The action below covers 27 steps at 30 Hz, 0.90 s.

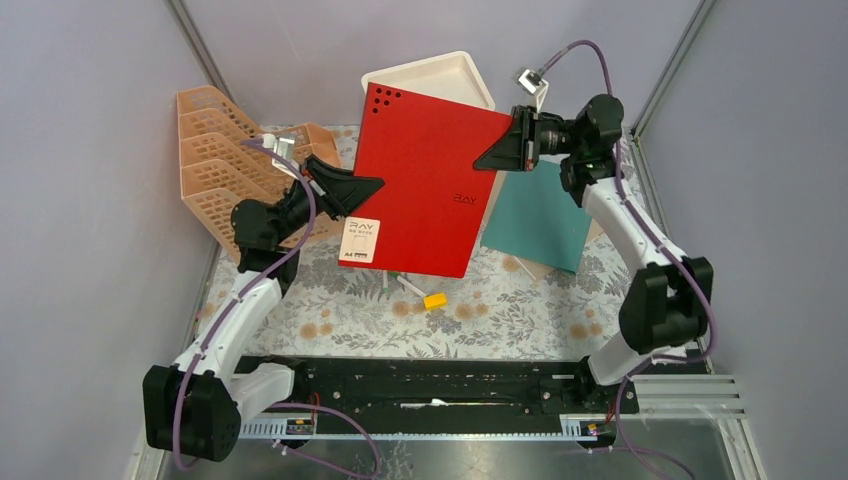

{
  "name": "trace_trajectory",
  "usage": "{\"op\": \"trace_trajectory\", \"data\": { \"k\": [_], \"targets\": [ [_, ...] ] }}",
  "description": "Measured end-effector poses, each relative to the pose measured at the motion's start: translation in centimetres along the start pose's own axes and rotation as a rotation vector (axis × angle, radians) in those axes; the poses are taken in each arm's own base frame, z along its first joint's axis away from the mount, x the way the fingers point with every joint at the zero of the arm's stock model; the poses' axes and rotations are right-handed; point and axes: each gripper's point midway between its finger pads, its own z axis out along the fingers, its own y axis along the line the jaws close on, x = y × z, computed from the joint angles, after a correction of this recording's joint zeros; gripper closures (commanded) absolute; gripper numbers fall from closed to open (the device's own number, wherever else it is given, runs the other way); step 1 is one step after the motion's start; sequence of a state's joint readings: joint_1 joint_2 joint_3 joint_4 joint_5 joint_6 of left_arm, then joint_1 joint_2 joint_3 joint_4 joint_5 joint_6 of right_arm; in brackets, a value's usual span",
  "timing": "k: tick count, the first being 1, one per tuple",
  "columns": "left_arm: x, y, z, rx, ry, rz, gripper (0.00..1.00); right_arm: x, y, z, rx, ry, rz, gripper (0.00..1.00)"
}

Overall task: Organize the desk
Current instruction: Place the folder in the storage box.

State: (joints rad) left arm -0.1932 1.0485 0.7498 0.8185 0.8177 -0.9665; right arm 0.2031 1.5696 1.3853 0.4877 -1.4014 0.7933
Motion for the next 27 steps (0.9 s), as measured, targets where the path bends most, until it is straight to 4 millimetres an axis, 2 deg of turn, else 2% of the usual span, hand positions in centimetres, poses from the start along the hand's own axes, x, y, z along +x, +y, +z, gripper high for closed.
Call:
{"op": "trace_trajectory", "data": {
  "k": [1,6,8,10,14,20,24,27],
  "targets": [
    [-0.1,0.1,0.0,-0.004,-0.003,-0.007,0.95,-0.4,0.3,0.1,-0.027,0.003,0.001,1.00],
    [-0.6,0.5,-0.2,-0.037,-0.016,-0.006,0.42,-0.9,0.1,0.3,-0.099,0.022,0.030,1.00],
    [-0.9,1.1,-0.3,-0.081,-0.013,0.011,0.25,-0.9,-0.2,0.3,-0.107,0.034,0.070,1.00],
    [-1.6,1.8,-0.5,-0.146,-0.018,0.036,0.13,-0.7,-0.3,0.2,-0.113,0.062,0.079,1.00],
    [-4.1,1.8,-1.0,-0.269,-0.040,0.141,0.06,-1.5,0.5,0.1,-0.116,0.115,0.029,1.00],
    [-8.1,0.1,-2.1,-0.410,-0.077,0.293,0.01,-4.3,2.5,0.8,-0.135,0.133,-0.041,1.00],
    [-10.1,-1.2,-3.1,-0.484,-0.100,0.357,0.01,-4.9,4.0,1.9,-0.162,0.150,-0.060,1.00],
    [-11.9,-2.9,-3.5,-0.509,-0.132,0.394,0.01,-5.3,5.4,2.7,-0.186,0.163,-0.088,1.00]
  ]
}}
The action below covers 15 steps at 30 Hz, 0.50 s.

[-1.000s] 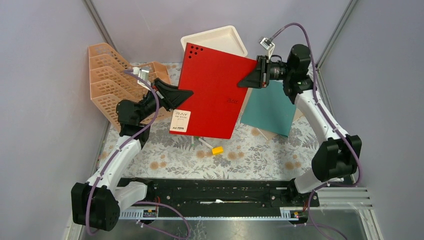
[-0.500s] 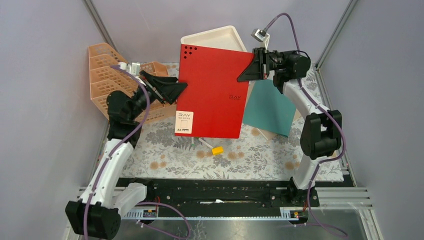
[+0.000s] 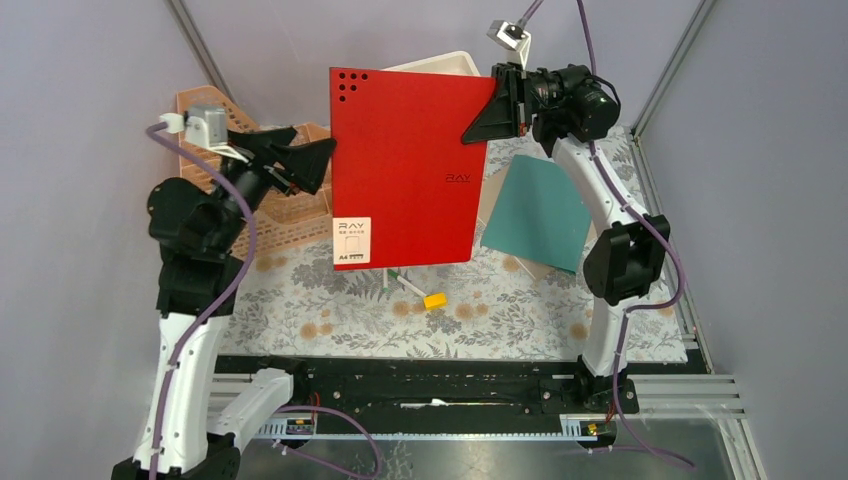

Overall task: Organize the desk
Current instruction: Place the folder in the storage box.

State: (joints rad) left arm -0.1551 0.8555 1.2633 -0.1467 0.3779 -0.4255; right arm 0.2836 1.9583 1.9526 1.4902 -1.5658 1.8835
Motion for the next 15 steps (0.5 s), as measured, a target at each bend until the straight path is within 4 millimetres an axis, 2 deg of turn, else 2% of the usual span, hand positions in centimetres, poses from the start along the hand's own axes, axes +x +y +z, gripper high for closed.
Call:
{"op": "trace_trajectory", "data": {
  "k": [8,13,15],
  "targets": [
    [-7.3,-3.7,-2.5,0.027,-0.162,0.032,0.01,-1.4,4.2,2.7,-0.071,0.038,-0.134,1.00],
    [-10.1,-5.7,-4.7,0.070,-0.277,0.049,0.01,-2.7,7.9,3.3,-0.097,0.040,-0.328,1.00],
    [-10.9,-6.3,-5.4,0.086,-0.320,0.062,0.01,-3.1,8.4,3.2,-0.098,0.037,-0.378,1.00]
  ]
}}
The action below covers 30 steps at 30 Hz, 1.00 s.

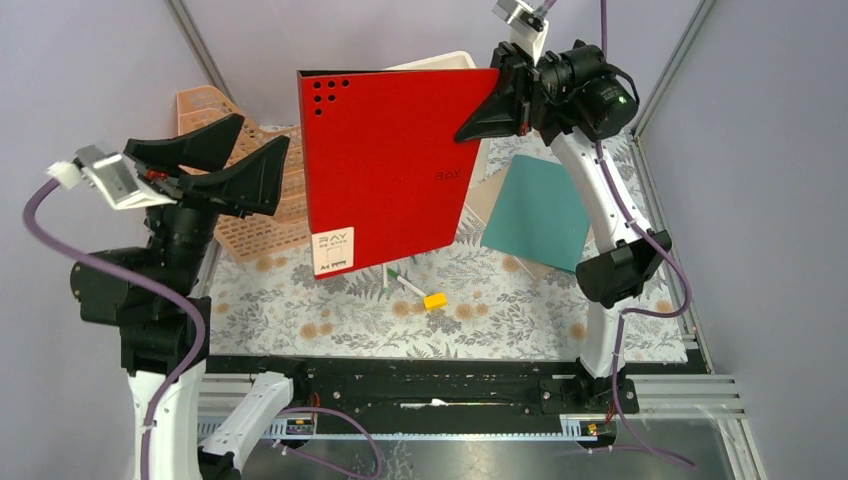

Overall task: Organize the desk
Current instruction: Place the folder in the storage box.

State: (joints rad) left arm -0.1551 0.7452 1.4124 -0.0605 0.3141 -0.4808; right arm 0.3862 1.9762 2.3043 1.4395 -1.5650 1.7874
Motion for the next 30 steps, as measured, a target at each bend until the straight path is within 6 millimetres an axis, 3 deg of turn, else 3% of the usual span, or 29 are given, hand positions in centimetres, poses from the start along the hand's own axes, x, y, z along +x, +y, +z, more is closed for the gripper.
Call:
{"op": "trace_trajectory", "data": {
  "k": [4,9,15,19,26,30],
  "targets": [
    [-2.0,-0.8,-0.4,0.013,-0.075,0.020,0.01,-0.4,-1.7,0.0,0.001,-0.012,0.019,1.00],
    [-3.4,-0.5,-1.1,-0.028,-0.123,0.036,0.01,-1.1,-6.7,0.5,0.062,-0.121,0.080,1.00],
    [-4.3,-0.3,-2.4,-0.076,-0.153,0.063,0.01,0.4,-11.9,1.0,0.192,-0.179,0.078,1.00],
    [-3.4,0.7,-2.9,-0.121,-0.136,0.077,0.01,1.3,-13.4,2.8,0.230,-0.174,0.026,1.00],
    [-0.1,3.5,-3.0,-0.220,-0.041,0.054,0.01,3.2,-17.4,7.1,0.372,-0.133,-0.123,1.00],
    [0.6,4.8,-3.1,-0.306,-0.016,-0.024,0.01,5.4,-20.3,8.0,0.463,-0.078,-0.178,1.00]
  ]
}}
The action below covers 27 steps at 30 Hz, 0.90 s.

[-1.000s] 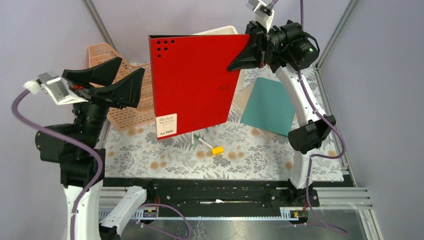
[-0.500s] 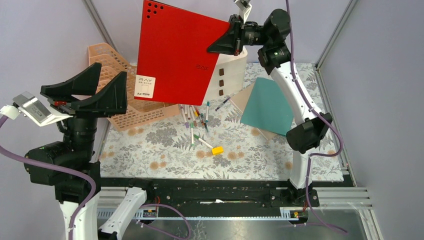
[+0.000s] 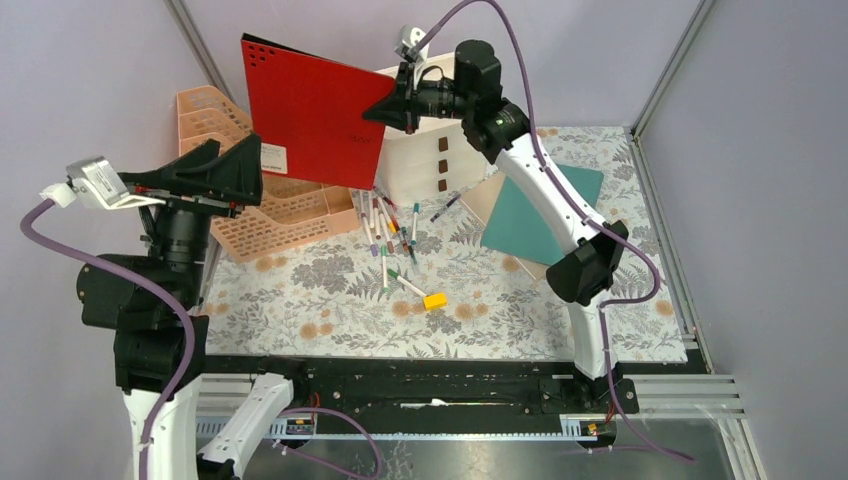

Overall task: Organize the desk
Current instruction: Place the folder in the storage box.

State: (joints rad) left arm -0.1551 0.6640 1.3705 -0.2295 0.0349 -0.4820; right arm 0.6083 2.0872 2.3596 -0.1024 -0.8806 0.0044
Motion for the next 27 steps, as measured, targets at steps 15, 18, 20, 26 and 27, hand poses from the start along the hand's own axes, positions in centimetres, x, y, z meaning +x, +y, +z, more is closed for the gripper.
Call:
{"op": "trace_trajectory", "data": {
  "k": [15,18,20,26,27],
  "targets": [
    [1.5,5.1,1.9,-0.355,0.075,-0.187,0.01,3.3,-5.6,2.5,0.160,0.019,-0.227,1.00],
    [2.1,6.5,1.0,-0.425,0.090,-0.162,0.01,3.9,-6.1,3.6,0.152,-0.008,-0.252,1.00],
    [2.4,7.3,0.0,-0.464,0.097,-0.141,0.01,4.6,-6.3,4.6,0.143,-0.023,-0.265,1.00],
    [2.3,8.5,-1.8,-0.522,0.086,-0.093,0.01,7.9,-6.7,7.6,0.119,-0.041,-0.273,1.00],
    [2.3,8.6,-2.0,-0.529,0.083,-0.088,0.01,8.5,-6.8,8.0,0.115,-0.040,-0.271,1.00]
  ]
}}
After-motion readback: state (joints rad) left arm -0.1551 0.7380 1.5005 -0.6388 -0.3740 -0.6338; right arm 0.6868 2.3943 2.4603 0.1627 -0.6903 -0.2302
